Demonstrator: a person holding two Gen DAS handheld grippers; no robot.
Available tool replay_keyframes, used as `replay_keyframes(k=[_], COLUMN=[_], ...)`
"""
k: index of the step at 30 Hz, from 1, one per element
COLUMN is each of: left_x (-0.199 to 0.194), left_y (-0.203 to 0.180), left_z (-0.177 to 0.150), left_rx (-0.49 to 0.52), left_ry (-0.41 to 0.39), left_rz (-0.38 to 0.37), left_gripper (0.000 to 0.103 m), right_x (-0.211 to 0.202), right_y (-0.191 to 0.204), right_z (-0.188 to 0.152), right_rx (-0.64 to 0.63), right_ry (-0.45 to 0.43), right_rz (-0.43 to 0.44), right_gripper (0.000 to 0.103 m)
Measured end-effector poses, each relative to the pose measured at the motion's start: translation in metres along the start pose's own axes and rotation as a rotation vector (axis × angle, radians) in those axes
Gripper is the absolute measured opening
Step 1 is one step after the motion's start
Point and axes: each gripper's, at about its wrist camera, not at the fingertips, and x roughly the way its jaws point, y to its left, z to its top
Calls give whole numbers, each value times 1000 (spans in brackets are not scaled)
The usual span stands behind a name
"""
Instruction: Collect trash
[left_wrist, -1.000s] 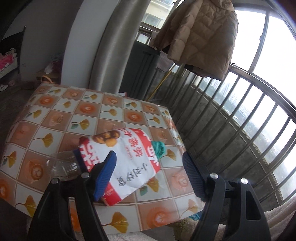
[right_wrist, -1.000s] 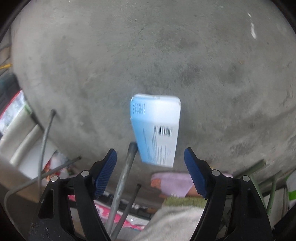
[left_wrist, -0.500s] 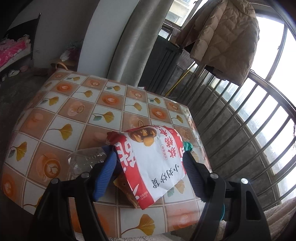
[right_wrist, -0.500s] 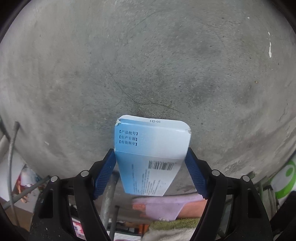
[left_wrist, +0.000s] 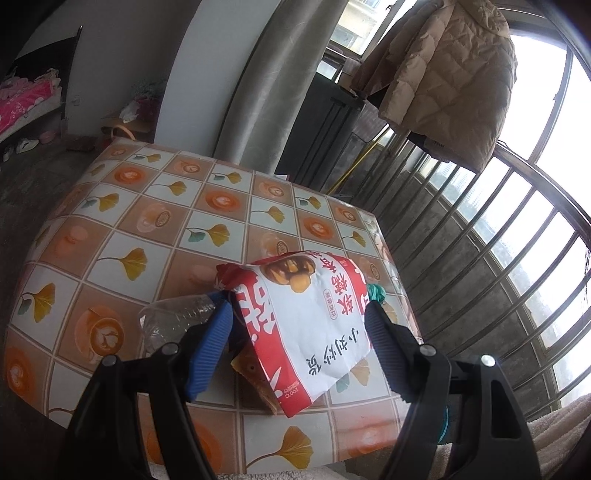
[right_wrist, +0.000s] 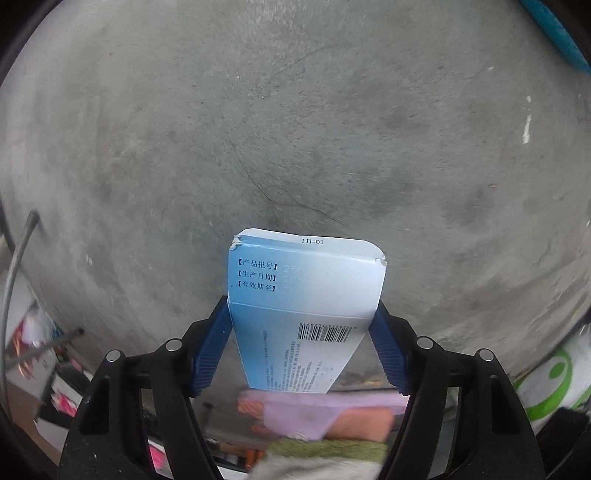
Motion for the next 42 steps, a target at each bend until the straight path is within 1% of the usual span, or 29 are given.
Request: replay_keyframes(k=[2, 7, 12, 14, 16, 19, 20, 23, 25, 26, 28, 30, 32, 35, 36, 37, 39, 42], left_x=[-4, -16, -27, -29, -31, -37, -38, -43, -47, -48, -50, -52, -54, -56, -57, -58, -59, -57], left_y=[-5, -16, -24, -26, -27, -31, -32, -34, -34, -34, -34, -34, -33, -32, -31, -31, -30, -29], left_z=[0, -3, -10, -13, -15, -18, -18, -20, -22, -22, -24, -26, -26, -27, -26, -26, -25, -25], left_rx=[12, 30, 39, 33, 29, 35, 35, 35, 33, 32, 30, 29, 28, 27, 28, 29, 29, 29], left_ry=[-11, -45, -76, -82, -85, -99, -103, -117, -123, -126, -128, -128, -128, -130, -131, -131, -131, -129], left_rz=[-11, -48, -89, -106, -121, -134, -137, -146, -150, -150, -149, -143, -136, -125, -119, -113, -102, -93], left_gripper=[72, 72, 72, 72, 72, 72, 72, 72, 72, 72, 72, 72, 72, 72, 72, 72, 72, 72], right_x=[-9, -35, -69, -93, -127, -199, -225, -300, -341, -358, -378, -385, -382, -370, -371, -371, -371, -384], right_y=[-7, -25, -57, -74, -94, -121, -127, -143, -153, -157, -158, -158, -157, -155, -160, -164, -170, -185], right_z=[-8, -44, -81, -98, -109, -126, -129, -128, -121, -116, -105, -90, -69, -38, -28, -23, -18, -23], right_rx=[-52, -266, -401, -454, -502, -565, -571, -545, -519, -505, -474, -456, -446, -439, -429, -414, -389, -372], right_ry=[3, -27, -54, -89, -138, -262, -317, -466, -563, -622, -717, -770, -785, -754, -747, -743, -753, -774], right_rz=[-12, -103, -138, -133, -109, -46, -28, 39, 50, 36, -9, -47, -122, -219, -246, -266, -248, -205], right_gripper=[67, 67, 67, 67, 67, 67, 67, 68, 68, 68, 68, 68, 69, 71, 74, 74, 75, 79])
